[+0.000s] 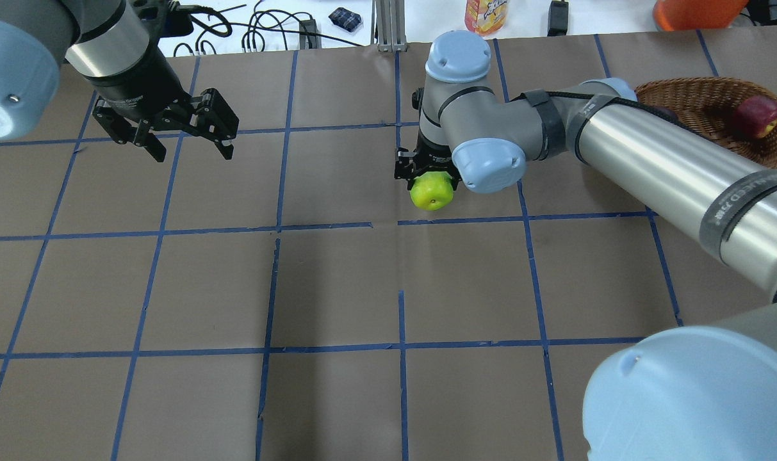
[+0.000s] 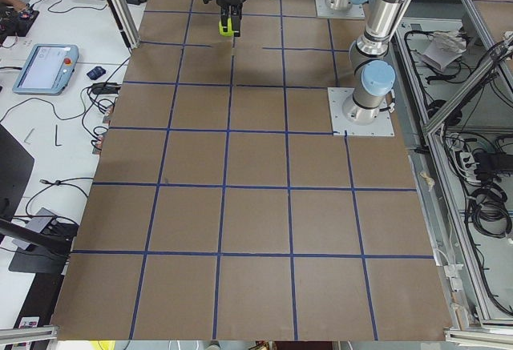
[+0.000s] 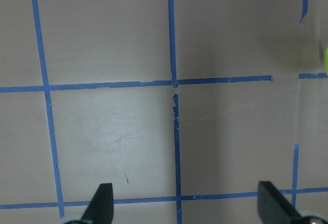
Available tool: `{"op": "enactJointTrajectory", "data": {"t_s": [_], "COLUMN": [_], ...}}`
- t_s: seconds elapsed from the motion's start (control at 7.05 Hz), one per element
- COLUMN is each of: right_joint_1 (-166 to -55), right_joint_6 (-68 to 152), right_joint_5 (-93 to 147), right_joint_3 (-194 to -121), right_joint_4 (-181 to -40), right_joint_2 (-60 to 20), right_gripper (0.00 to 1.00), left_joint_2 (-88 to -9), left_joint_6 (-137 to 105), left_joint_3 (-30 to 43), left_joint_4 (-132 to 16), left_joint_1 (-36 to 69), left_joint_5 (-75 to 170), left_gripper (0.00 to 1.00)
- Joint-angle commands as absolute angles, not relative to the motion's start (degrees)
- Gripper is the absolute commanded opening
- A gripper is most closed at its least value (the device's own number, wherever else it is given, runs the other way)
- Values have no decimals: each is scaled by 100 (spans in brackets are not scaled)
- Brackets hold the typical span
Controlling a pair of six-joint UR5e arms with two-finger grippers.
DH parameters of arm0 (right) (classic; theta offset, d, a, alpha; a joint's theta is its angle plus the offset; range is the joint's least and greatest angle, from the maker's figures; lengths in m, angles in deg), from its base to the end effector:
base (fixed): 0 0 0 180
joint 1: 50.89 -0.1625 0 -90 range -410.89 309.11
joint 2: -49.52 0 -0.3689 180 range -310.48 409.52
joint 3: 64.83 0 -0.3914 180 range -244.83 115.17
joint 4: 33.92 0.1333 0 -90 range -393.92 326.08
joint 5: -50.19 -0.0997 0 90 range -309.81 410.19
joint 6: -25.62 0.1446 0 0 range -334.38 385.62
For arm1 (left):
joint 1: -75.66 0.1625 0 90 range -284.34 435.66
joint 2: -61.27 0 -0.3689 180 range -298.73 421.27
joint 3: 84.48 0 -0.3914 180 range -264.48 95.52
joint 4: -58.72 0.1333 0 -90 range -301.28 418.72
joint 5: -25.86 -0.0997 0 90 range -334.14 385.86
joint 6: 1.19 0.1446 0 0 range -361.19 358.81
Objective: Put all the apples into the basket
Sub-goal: 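Carry the green apple into the basket and open the right gripper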
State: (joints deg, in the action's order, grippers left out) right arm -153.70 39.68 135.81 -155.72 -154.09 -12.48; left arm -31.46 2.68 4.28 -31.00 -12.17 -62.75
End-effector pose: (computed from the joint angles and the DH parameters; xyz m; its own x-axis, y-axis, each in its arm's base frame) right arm 0.2779 -0.5714 0.1572 -0.9966 0.0208 -0.0795 0.0211 0.9998 -0.0031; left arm -0.1176 -0.5103 0.3742 -0.9992 0.0292 0.0256 0.0297 0.9994 0.0194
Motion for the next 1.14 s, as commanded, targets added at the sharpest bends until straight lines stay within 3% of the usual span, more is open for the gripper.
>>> {"op": "enactJointTrajectory", "data": {"t_s": [0.0, 0.43, 0.71, 0.99], "right_joint_1": [-14420, -12310, -11413, -11118], "right_joint_6": [2921, 189, -1010, -1740], "right_joint_5": [13649, 13966, 14220, 14151], "right_joint_3": [-15152, -14546, -13668, -13611], "right_joint_4": [-14542, -14465, -14528, -14684], "right_joint_2": [-1480, -1316, -562, -243], "right_gripper": [0, 0, 0, 1], "left_joint_2": [-3163, -3137, -3146, -3146], "left_joint_6": [233, 171, 180, 172], "left_joint_3": [438, 438, 438, 421], "left_joint_4": [-3102, -3093, -3058, -2980], "left_joint_1": [-1232, -1241, -1250, -1250], "left_joint_5": [-6221, -6290, -6282, -6247], "left_gripper": [100, 100, 100, 100]}}
